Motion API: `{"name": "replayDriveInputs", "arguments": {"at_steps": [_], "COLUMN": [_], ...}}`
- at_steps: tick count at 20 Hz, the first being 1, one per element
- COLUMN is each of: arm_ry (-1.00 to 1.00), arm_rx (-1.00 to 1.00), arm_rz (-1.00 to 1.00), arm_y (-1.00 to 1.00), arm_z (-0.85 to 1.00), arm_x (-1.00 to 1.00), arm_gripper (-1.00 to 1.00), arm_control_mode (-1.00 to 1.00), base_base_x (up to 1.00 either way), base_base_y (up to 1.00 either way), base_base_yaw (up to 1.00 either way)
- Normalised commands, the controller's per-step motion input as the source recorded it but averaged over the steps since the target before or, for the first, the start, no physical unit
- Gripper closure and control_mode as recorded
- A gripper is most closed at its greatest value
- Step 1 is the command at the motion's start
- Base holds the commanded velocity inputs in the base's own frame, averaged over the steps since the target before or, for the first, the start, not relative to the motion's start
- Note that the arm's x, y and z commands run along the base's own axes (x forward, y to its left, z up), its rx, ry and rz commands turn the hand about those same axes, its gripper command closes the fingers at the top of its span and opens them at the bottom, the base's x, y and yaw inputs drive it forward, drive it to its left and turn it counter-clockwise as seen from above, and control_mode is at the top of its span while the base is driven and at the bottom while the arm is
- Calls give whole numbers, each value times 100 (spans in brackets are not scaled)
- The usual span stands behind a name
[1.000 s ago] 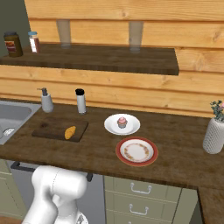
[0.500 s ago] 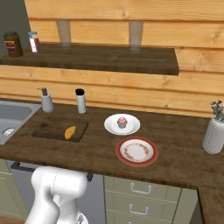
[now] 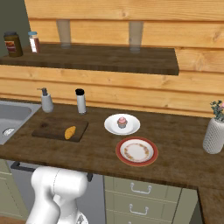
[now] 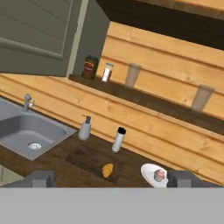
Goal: From the different types of pastries on the counter, select a croissant and place it on the cutting board. Then retrieve a jar of jam from the cabinet and place it alongside the croissant on the cutting board.
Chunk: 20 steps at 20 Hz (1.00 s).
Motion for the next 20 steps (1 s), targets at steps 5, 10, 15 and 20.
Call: {"name": "replayDriveInputs", "arguments": {"at_steps": [5, 10, 15, 20], "arm_ry": [-10, 0, -3, -18], "arm_rx": [0, 0, 0, 0], "arm_rz": [0, 0, 0, -2], "arm_y": [0, 0, 0, 1], "arm_z": [8, 0, 10, 1], "arm_x": [-11, 0, -9, -65], "arm_gripper": [-100, -100, -100, -100], "arm_control_mode": [-100, -100, -100, -100], "base_base_x": [0, 0, 0, 0], "base_base_y": [0, 0, 0, 0], "base_base_yaw": [0, 0, 0, 0]}}
